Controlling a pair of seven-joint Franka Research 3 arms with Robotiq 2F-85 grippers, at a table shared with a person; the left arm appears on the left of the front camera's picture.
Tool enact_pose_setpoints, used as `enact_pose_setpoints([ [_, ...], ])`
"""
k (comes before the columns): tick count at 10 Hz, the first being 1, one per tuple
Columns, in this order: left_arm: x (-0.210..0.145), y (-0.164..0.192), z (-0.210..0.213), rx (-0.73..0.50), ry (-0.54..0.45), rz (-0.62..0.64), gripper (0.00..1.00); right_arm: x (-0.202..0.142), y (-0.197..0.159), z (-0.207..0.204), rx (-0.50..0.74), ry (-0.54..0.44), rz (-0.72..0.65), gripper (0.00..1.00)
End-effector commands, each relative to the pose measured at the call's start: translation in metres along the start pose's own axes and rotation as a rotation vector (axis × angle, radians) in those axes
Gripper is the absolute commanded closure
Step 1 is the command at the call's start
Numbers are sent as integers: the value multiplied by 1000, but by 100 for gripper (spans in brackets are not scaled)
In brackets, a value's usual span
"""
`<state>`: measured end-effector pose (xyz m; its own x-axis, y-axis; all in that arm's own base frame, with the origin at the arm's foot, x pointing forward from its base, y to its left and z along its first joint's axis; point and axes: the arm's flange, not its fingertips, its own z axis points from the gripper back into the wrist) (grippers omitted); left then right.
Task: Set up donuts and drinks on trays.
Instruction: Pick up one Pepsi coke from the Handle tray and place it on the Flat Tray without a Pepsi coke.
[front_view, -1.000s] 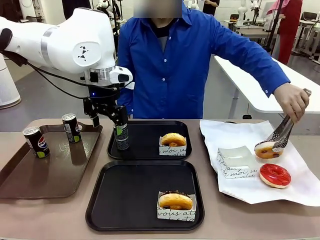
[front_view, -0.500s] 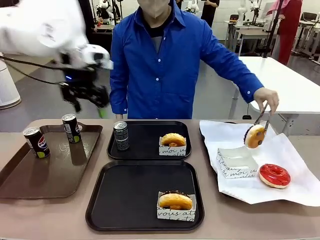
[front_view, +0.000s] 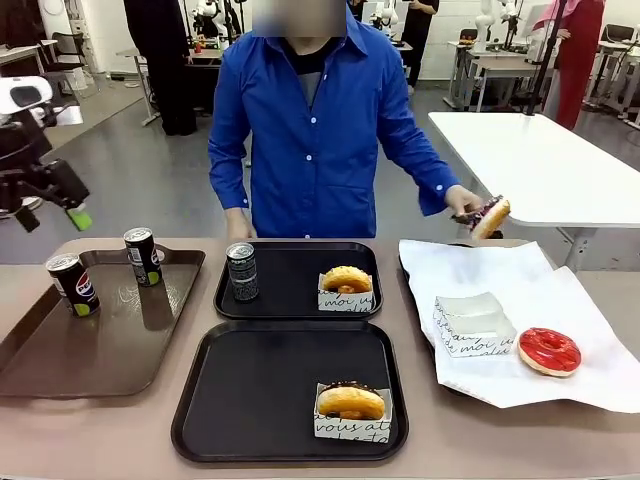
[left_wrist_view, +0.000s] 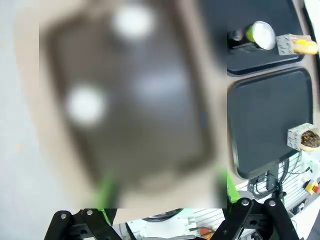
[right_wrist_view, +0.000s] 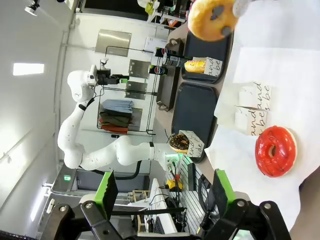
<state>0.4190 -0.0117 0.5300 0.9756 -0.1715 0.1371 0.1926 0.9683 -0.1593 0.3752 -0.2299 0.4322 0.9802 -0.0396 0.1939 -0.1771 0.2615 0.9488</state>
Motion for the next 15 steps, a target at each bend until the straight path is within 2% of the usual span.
enact_pose_setpoints([
  [1,30,21,-7,62,3,20,0,0,1,0,-1,1,2,0],
  [3,40,48,-13,78,7,59,0,0,1,0,-1,1,2,0],
  [5,51,43,-20,81,47,14,0,0,1,0,-1,1,2,0],
  [6,38,50,-18,65,14,56,0,0,1,0,-1,1,2,0],
  [12,44,50,-18,66,16,53,0,0,1,0,-1,1,2,0],
  [13,52,61,-28,109,-10,96,0,0,1,0,-1,1,2,0],
  [15,59,70,-50,117,-4,117,0,0,1,0,-1,1,2,0],
])
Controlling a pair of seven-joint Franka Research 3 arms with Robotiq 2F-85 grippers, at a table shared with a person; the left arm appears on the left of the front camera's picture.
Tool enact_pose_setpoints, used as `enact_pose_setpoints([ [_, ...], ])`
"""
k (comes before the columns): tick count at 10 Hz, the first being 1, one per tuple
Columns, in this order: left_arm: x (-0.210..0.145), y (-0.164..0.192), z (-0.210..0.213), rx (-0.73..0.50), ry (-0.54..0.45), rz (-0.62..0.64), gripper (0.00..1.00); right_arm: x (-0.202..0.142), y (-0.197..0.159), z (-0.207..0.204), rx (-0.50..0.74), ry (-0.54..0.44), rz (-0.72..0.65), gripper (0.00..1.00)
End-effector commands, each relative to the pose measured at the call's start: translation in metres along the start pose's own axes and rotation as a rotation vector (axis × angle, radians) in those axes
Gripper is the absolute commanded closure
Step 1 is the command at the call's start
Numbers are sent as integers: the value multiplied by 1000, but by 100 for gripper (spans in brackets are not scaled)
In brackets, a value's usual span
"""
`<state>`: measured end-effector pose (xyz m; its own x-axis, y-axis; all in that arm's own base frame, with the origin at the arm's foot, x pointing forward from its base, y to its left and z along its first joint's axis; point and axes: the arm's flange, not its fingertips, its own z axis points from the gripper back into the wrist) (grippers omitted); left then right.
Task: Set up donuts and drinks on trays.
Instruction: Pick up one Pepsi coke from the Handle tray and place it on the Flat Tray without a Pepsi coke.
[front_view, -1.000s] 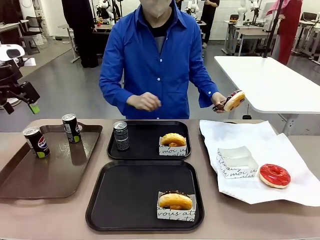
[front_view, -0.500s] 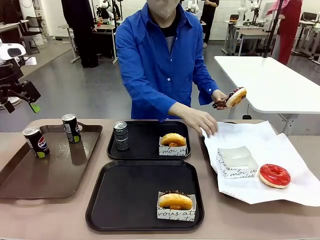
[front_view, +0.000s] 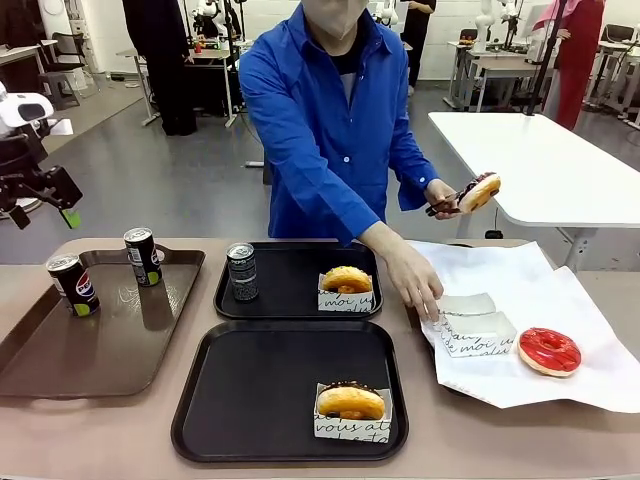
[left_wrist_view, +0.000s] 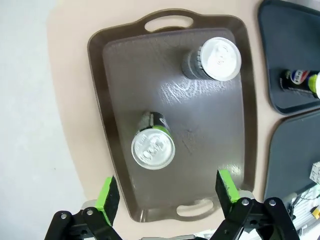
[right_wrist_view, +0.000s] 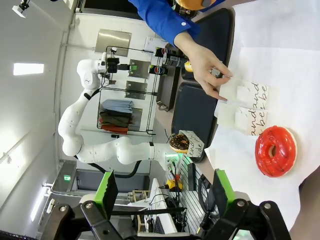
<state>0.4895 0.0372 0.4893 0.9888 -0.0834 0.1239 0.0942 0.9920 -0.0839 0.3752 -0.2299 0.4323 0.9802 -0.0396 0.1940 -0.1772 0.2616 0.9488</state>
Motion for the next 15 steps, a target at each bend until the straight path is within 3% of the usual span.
enact_pose_setpoints([
  [1,8,0,-22,33,1,15,0,0,1,0,-1,1,2,0],
  [7,5,-5,-56,124,26,-53,0,0,1,0,-1,1,2,0],
  [15,8,3,-83,112,49,-83,0,0,1,0,-1,1,2,0],
])
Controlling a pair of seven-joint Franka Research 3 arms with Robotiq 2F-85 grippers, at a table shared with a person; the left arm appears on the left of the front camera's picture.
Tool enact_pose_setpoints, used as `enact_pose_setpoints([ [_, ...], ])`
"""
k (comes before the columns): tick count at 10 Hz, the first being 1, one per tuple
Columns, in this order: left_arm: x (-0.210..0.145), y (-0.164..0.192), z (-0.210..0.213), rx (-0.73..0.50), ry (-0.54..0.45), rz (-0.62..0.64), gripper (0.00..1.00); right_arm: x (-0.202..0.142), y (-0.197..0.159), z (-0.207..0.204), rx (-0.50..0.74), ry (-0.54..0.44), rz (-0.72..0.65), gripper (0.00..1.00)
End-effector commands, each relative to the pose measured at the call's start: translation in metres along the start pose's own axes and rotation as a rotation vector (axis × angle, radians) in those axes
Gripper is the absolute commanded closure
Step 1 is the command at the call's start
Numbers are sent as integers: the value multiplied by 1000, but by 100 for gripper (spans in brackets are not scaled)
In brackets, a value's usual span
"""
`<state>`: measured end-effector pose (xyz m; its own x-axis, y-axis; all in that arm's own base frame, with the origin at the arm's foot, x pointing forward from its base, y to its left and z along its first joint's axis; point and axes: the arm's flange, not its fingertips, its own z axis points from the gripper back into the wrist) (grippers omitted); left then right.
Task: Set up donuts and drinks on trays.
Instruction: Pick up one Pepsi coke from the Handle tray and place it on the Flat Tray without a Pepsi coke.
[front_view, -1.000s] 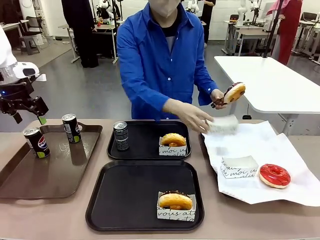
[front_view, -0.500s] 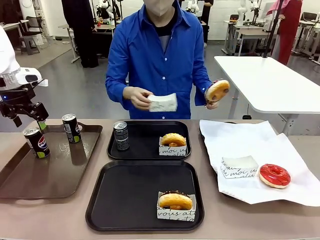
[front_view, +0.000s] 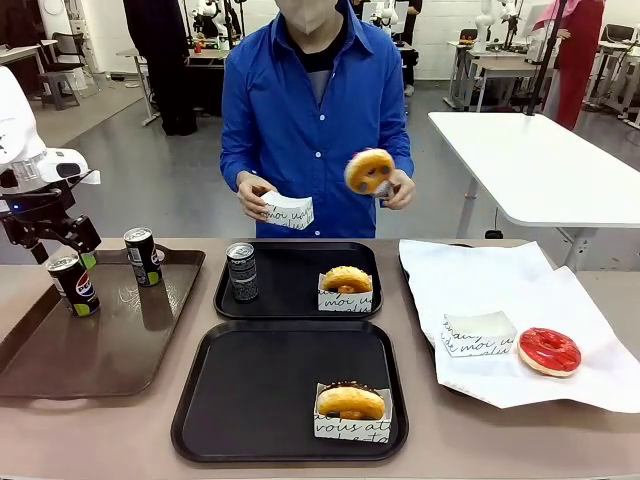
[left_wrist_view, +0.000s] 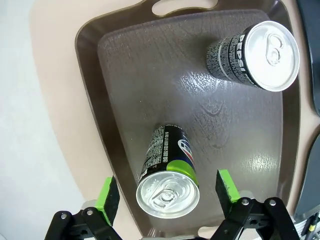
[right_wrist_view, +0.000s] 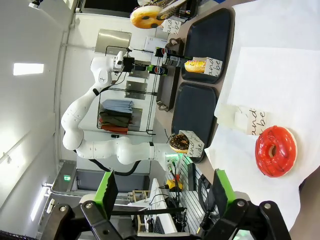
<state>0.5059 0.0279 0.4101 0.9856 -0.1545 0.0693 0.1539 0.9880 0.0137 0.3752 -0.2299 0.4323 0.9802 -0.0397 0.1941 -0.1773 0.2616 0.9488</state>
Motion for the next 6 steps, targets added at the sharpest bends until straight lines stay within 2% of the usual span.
enact_pose_setpoints([
  [1,0,5,-8,9,4,-17,0,0,1,0,-1,1,2,0],
  [6,5,14,-23,-25,13,-27,0,0,1,0,-1,1,2,0],
])
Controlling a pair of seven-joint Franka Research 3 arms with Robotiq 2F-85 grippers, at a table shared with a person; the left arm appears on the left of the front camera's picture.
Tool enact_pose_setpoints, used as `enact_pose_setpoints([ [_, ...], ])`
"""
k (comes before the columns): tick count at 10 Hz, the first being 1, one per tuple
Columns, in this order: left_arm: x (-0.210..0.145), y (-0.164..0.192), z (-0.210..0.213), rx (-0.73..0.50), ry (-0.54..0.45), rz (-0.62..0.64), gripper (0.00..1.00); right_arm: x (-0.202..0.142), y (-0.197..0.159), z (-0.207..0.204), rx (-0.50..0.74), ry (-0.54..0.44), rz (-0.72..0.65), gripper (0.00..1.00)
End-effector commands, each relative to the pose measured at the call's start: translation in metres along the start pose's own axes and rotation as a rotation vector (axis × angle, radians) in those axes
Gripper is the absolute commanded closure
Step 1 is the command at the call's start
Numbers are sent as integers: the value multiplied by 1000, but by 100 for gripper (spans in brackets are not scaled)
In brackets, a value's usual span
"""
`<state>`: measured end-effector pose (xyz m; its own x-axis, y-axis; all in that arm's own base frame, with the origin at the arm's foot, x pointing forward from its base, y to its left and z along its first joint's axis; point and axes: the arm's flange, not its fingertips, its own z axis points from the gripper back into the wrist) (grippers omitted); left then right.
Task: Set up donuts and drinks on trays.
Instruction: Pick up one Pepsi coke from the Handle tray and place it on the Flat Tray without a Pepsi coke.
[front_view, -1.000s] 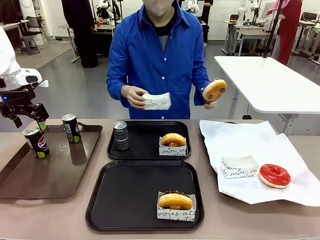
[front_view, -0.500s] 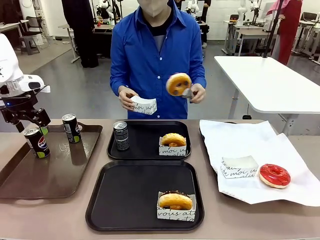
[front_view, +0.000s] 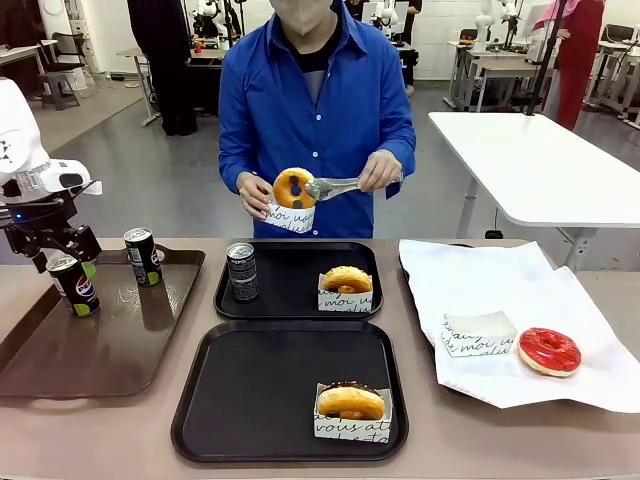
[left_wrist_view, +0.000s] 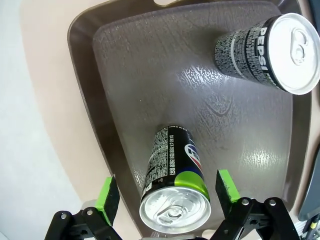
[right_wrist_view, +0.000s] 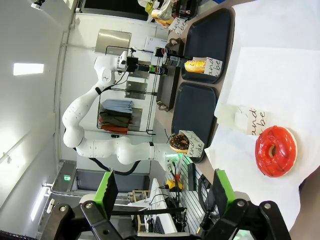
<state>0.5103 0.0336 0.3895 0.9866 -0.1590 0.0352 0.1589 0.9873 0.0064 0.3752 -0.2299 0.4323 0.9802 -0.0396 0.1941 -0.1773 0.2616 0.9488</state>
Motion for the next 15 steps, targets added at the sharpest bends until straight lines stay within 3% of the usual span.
enact_pose_setpoints([
  [1,3,9,-5,-26,-32,-25,0,0,1,0,-1,1,2,0],
  [4,6,11,-10,-76,-72,-50,0,0,1,0,-1,1,2,0],
  [14,-1,10,-18,-43,-15,-45,0,0,1,0,-1,1,2,0],
  [15,-1,10,-19,-44,-13,-48,11,0,1,0,-1,1,2,0],
])
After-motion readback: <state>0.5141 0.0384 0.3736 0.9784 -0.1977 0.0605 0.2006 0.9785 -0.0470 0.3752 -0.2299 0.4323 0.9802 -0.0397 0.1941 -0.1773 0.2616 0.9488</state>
